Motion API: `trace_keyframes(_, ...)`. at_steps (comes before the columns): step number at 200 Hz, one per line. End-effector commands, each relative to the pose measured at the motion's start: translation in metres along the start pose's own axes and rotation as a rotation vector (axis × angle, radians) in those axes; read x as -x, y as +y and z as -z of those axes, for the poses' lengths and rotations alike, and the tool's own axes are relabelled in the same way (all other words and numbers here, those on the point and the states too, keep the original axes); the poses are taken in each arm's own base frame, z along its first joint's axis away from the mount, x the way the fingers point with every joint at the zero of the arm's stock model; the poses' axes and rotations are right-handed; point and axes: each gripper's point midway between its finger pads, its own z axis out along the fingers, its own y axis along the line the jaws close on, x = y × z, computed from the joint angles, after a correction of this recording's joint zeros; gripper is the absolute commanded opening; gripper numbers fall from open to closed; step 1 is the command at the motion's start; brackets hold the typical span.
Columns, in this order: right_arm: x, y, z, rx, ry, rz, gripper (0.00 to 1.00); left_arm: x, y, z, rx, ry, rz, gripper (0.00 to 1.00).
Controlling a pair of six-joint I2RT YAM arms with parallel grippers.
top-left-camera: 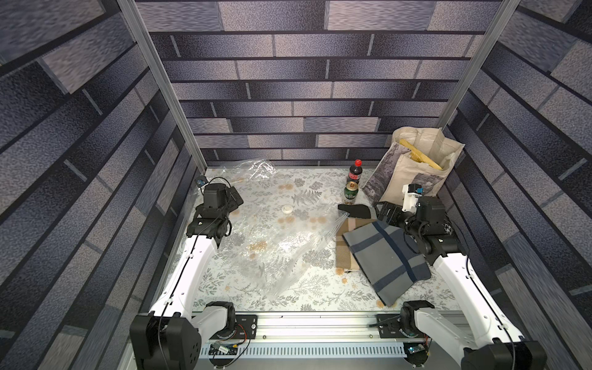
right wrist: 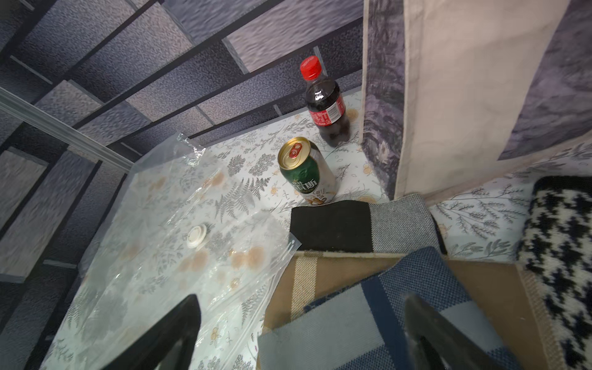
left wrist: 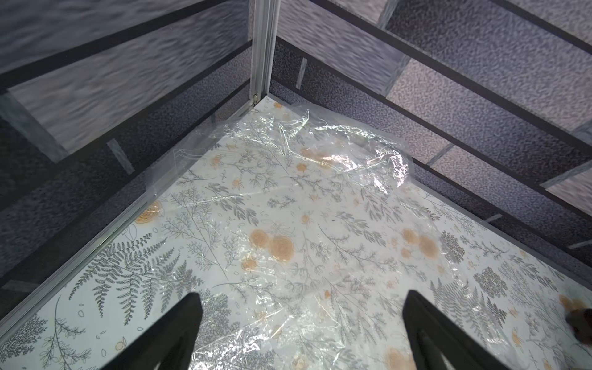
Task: Take the scarf out of the vacuum bag
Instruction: Reset both arms
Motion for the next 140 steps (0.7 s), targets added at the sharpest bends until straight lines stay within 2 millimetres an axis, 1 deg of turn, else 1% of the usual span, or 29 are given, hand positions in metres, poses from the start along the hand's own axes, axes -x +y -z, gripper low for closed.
trace_keyframes(1, 0.001, -0.031, -0.014, -0.153, -0.054, 0.142, 1.0, 0.016, 0.0, -0.003, -0.09, -0.291, -0.073, 1.0)
trace_keyframes(6, -0.002, -0.029, -0.018, -0.134, -0.065, 0.179, 1.0, 0.009, -0.001, -0.007, -0.097, -0.31, -0.124, 1.0)
trace_keyframes(12, -0.007, -0.028, -0.022, -0.112, -0.075, 0.219, 1.0, -0.002, -0.002, -0.013, -0.1, -0.286, -0.185, 1.0)
trace_keyframes(20, -0.014, -0.03, -0.026, -0.101, -0.091, 0.251, 1.0, -0.015, 0.002, -0.025, -0.074, -0.232, -0.258, 1.0)
trace_keyframes(32, -0.025, -0.031, -0.033, -0.082, -0.109, 0.297, 1.0, -0.031, 0.01, -0.038, -0.031, -0.181, -0.316, 1.0)
trace_keyframes(38, -0.032, -0.027, -0.035, -0.041, -0.107, 0.341, 1.0, -0.04, 0.013, -0.044, -0.03, -0.174, -0.331, 1.0)
trace_keyframes(43, -0.043, -0.022, -0.038, 0.005, -0.095, 0.396, 1.0, -0.048, 0.014, -0.047, -0.037, -0.166, -0.345, 1.0)
trace_keyframes(49, -0.049, -0.019, -0.04, 0.033, -0.088, 0.426, 1.0, -0.058, 0.017, -0.051, -0.039, -0.157, -0.35, 1.0)
trace_keyframes(58, -0.056, -0.024, -0.043, 0.02, -0.089, 0.404, 1.0, -0.073, 0.024, -0.057, -0.032, -0.137, -0.338, 1.0)
trace_keyframes(72, -0.06, -0.034, -0.045, -0.016, -0.107, 0.374, 1.0, -0.091, 0.033, -0.065, -0.011, -0.105, -0.308, 1.0)
trace_keyframes(80, -0.065, -0.034, -0.045, -0.008, -0.12, 0.398, 1.0, -0.092, 0.034, -0.067, -0.003, -0.112, -0.301, 1.0)
trace_keyframes(91, -0.068, -0.037, -0.044, -0.018, -0.141, 0.417, 1.0, -0.091, 0.027, -0.069, -0.034, -0.113, -0.312, 1.0)
trace_keyframes(111, -0.069, -0.052, -0.043, -0.087, -0.191, 0.391, 1.0, -0.091, 0.025, -0.071, -0.044, -0.123, -0.324, 1.0)
trace_keyframes(122, -0.076, -0.058, -0.046, -0.101, -0.205, 0.399, 1.0, -0.092, 0.029, -0.072, -0.04, -0.161, -0.314, 1.0)
trace_keyframes(133, -0.076, -0.06, -0.048, -0.099, -0.254, 0.408, 1.0, -0.094, 0.038, -0.071, -0.017, -0.196, -0.288, 1.0)
trace_keyframes(140, -0.076, -0.062, -0.048, -0.104, -0.29, 0.405, 1.0, -0.095, 0.039, -0.072, -0.014, -0.207, -0.282, 1.0)
